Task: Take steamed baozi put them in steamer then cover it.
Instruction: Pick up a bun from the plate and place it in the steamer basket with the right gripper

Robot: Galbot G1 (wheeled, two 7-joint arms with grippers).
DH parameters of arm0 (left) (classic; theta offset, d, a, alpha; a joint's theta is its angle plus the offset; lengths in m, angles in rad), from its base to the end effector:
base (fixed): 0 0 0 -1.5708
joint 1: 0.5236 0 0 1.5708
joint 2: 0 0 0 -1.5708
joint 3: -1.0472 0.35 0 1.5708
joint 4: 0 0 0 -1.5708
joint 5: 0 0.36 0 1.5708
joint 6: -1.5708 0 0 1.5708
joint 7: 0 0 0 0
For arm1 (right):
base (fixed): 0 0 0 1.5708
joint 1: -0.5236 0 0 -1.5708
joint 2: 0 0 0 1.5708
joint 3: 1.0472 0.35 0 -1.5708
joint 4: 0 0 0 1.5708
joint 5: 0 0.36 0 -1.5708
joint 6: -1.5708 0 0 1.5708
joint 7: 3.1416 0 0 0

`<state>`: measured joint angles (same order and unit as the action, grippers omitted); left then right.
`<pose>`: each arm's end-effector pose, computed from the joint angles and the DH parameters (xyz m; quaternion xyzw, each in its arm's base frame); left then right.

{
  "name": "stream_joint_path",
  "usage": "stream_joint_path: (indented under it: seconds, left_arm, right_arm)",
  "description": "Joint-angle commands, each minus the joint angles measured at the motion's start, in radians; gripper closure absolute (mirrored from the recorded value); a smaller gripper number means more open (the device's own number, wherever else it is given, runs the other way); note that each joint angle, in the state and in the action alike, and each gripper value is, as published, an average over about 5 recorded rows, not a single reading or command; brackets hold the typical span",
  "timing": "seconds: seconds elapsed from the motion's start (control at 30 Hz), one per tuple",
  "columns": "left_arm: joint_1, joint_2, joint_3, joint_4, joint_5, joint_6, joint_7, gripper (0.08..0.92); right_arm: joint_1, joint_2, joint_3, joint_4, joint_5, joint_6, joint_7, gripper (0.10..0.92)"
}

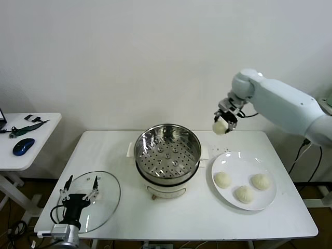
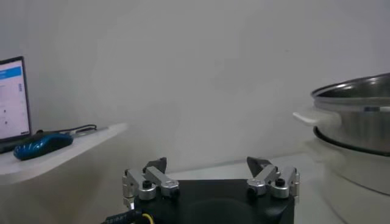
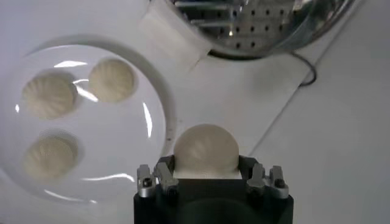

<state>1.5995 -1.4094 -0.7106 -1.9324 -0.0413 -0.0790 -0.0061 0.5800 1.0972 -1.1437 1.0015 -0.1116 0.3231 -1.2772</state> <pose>0.1716 0.0976 -0.3521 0.0492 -0.9932 -0.0947 0.0465 0.6225 0.0205 0.0059 0.5780 -0.2839 0.7402 0.1936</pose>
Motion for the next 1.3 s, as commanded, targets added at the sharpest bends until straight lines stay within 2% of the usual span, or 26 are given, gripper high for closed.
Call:
stream_joint_path:
  seconds: [0.03, 0.27, 0.53, 0.77, 1.0, 1.3]
  left_arm:
    - [0.004, -0.001, 0.003, -0.004, 0.000, 0.001, 0.001, 0.177]
    - [0.020, 0.004, 0.006, -0.011, -0.001, -0.001, 0.002, 0.177]
    - [0.027, 0.002, 0.007, -0.009, -0.005, -0.001, 0.002, 0.177]
    - [0.023, 0.003, 0.005, -0.018, -0.006, 0.002, 0.002, 0.177]
    - [0.021, 0.006, 0.007, -0.017, -0.005, 0.002, 0.002, 0.177]
    - [0.022, 0.007, 0.007, -0.013, -0.005, 0.000, 0.000, 0.177]
  right_arm:
    - [0.140, 0.129, -0.095, 0.071, -0.003, 0.136, -0.023, 0.347]
    - [0.060, 0.243, -0.061, 0.070, -0.084, 0.212, -0.010, 0.347]
    - [-0.106, 0.342, 0.017, -0.037, -0.334, 0.310, 0.027, 0.341]
    - [-0.204, 0.369, 0.058, -0.097, -0.450, 0.337, 0.055, 0.345]
    - [-0.251, 0.383, 0.083, -0.118, -0.522, 0.349, 0.071, 0.342]
    - [-0.277, 0.402, 0.095, -0.144, -0.545, 0.349, 0.075, 0.318]
